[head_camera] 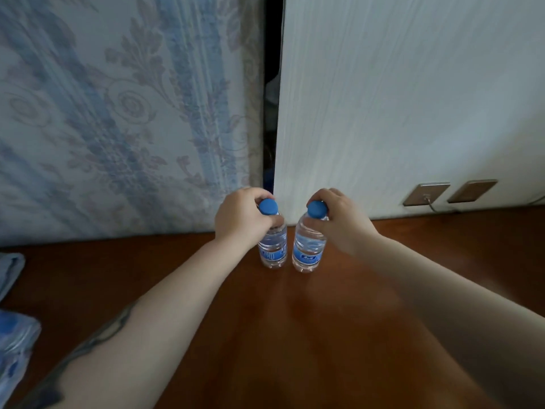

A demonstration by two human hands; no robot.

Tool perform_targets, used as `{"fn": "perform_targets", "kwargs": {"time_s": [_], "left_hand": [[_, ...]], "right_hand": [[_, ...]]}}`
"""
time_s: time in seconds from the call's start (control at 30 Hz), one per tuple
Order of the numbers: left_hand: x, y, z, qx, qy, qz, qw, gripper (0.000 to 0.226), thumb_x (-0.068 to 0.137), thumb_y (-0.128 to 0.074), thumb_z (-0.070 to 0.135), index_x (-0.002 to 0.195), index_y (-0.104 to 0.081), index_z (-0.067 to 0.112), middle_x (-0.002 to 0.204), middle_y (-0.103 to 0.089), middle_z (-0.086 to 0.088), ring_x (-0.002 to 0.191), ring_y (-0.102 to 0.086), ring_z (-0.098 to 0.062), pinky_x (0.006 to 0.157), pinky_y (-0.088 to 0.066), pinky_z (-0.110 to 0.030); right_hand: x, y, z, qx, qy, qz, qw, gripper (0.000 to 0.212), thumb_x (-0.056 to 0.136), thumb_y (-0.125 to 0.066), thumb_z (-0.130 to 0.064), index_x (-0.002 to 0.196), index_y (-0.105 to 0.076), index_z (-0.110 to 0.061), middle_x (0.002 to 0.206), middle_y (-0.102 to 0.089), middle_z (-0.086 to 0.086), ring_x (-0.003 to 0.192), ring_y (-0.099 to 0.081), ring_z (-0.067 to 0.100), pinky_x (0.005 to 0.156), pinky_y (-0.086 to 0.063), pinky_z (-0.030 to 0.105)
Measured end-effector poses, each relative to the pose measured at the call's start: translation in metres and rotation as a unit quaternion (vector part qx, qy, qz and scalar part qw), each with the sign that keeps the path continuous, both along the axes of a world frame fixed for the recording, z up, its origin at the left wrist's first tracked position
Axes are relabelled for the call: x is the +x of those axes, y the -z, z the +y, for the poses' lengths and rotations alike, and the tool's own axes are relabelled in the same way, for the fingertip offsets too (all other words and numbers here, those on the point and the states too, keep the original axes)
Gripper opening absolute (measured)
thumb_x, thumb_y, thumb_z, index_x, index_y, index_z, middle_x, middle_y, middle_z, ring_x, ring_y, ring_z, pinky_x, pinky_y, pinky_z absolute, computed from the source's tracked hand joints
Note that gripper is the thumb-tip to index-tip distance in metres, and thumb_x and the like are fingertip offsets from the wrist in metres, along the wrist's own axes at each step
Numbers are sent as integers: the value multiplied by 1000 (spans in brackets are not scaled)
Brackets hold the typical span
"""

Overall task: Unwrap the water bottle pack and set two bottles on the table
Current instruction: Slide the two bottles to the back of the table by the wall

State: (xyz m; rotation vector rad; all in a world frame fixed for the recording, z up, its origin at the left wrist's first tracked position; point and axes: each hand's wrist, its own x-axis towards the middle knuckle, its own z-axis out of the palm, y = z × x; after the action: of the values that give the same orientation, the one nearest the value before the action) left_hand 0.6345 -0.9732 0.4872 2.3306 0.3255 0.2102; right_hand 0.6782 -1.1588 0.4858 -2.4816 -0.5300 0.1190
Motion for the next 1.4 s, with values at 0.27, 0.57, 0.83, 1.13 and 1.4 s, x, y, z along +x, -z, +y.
{"fn": "perform_targets", "kwargs": {"time_s": [0.27, 0.57, 0.83, 1.13, 1.4], "left_hand": [[28, 12, -22, 24, 68, -1, 997, 40, 70, -83, 18, 107, -69, 21, 110, -66, 1, 97, -61, -18, 81, -49, -30], [49, 18, -44, 4, -14, -7, 1000, 41, 74, -79, 10, 112, -66, 19, 120, -64, -3, 108, -59, -21, 85, -44, -27], [68, 13, -48, 49, -42, 28, 998, 48, 80, -68, -2, 121, -63, 22, 129, -61, -4, 114, -58, -22, 89, -46, -28], [87, 12, -45, 65, -6, 11, 998, 48, 79, -69, 0, 123, -62, 19, 128, -62, -4, 116, -58, -22, 87, -43, -24], [74, 27, -45, 24, 29, -64, 997, 42, 79, -69, 6, 119, -63, 16, 124, -62, -4, 113, -57, -19, 87, -37, -21]], "right_hand": [[23, 5, -18, -34, 47, -8, 998, 27, 90, -61, -20, 116, -53, -16, 111, -44, 6, 81, -52, 21, 70, -43, 33], [41, 10, -22, -36, 24, 11, 999, 26, 93, -56, -18, 118, -51, -16, 114, -42, 7, 83, -50, 22, 68, -43, 32], [63, 13, -22, -26, -23, 4, 999, 27, 91, -59, -16, 117, -52, -16, 111, -43, 7, 86, -54, 26, 71, -45, 32], [80, 10, -11, -21, 2, 14, 1000, 33, 87, -65, -21, 119, -56, -18, 111, -46, 7, 84, -51, 24, 73, -46, 35], [79, 7, -20, -101, 10, 42, 994, 61, 84, -59, -9, 138, -37, -27, 125, -43, 6, 93, -58, 29, 70, -53, 37]]}}
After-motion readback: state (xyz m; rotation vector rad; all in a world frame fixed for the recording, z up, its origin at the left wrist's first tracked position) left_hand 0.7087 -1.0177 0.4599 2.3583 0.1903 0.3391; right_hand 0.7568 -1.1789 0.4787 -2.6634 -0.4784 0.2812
